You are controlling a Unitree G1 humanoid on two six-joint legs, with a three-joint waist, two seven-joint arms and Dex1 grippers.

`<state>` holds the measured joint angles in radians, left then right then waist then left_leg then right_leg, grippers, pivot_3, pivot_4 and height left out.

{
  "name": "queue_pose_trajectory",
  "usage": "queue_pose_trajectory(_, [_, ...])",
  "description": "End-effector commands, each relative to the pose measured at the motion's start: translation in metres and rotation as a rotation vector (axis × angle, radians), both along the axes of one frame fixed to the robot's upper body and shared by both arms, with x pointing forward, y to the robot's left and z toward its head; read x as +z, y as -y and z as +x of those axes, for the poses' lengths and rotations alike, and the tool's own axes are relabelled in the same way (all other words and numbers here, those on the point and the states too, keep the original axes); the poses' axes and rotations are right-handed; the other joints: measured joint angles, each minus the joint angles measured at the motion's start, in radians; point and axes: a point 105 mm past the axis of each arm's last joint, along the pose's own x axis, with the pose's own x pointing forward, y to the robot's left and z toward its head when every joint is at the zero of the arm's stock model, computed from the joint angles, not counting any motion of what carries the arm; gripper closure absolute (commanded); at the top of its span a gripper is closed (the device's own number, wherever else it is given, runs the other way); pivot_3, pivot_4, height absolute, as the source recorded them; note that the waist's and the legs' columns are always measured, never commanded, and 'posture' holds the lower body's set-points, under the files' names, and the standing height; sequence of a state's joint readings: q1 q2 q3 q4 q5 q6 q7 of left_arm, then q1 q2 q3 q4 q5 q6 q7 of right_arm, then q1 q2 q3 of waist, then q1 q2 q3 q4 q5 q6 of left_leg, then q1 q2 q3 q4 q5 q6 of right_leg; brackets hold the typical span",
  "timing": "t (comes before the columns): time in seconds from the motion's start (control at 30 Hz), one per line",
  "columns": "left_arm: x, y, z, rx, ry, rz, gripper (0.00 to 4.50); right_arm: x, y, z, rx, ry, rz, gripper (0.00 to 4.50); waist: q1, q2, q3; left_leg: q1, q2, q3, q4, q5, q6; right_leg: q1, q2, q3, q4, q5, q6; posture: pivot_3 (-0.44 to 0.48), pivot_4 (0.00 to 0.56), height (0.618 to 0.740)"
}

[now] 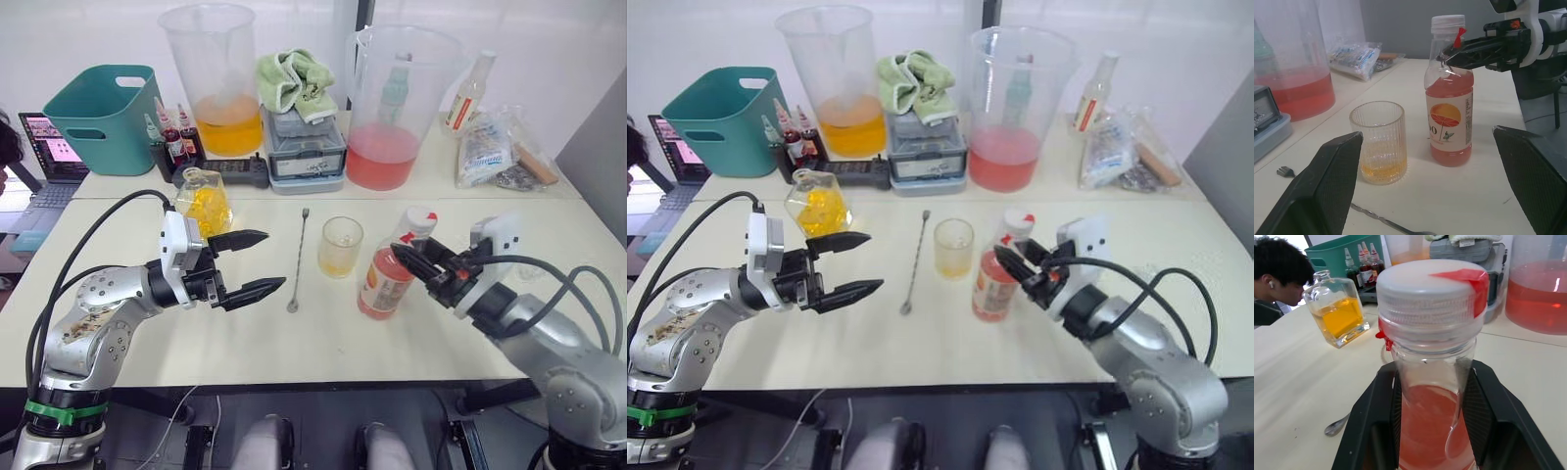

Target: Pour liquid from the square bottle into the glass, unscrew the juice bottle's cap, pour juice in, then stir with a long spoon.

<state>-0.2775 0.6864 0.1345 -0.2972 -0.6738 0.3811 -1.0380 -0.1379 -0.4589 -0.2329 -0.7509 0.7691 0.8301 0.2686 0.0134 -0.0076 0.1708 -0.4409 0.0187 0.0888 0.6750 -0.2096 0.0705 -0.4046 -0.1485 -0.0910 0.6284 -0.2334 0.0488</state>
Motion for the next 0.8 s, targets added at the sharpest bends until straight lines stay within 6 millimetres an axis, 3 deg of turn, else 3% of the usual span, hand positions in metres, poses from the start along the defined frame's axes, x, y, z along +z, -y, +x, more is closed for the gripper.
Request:
queue_pose_trajectory(0.03, [0.009,0.001,-0.003,-0.016,0.043,0.009,0.0,0.005,-0.009,-0.01,0.022,0.062,-0.006,3.3,-0.001,0.0,0.0,0.0,0.0,0.0,0.0,0.0,0.0,0.0,0.0,0.0,0.0,0.0,0.0,0.0,0.15,0.736])
queue_pose_trajectory(0.17, [0.01,-0.003,-0.003,-0.011,0.042,0.018,0.0,-0.004,-0.013,-0.016,0.038,0.041,-0.005,3.3,-0.001,0.0,0.0,0.0,0.0,0.0,0.0,0.0,0.0,0.0,0.0,0.0,0.0,0.0,0.0,0.0,0.15,0.736])
queue_pose_trajectory(0.23, [0.01,-0.004,-0.003,-0.008,0.041,0.022,0.0,-0.007,-0.013,-0.018,0.043,0.032,-0.005,2.26,-0.001,-0.001,-0.001,0.0,0.0,0.0,0.0,0.0,0.0,0.0,0.0,0.0,0.0,0.0,0.0,0.0,0.15,0.736])
queue_pose_trajectory(0.47, [0.01,-0.004,-0.004,0.003,0.039,0.022,0.0,-0.002,-0.008,-0.017,0.08,0.045,-0.04,0.01,0.0,-0.002,-0.001,0.001,0.001,0.0,0.0,0.0,0.0,0.0,0.001,0.0,0.0,0.0,-0.001,0.0,0.15,0.736])
queue_pose_trajectory(0.8, [0.007,-0.005,-0.01,0.036,0.035,0.017,0.0,0.011,0.007,-0.015,0.302,0.052,-0.149,0.01,0.001,-0.002,-0.001,0.001,0.001,0.0,0.001,-0.001,0.001,0.001,0.001,0.001,0.0,0.0,-0.001,0.0,0.15,0.736])
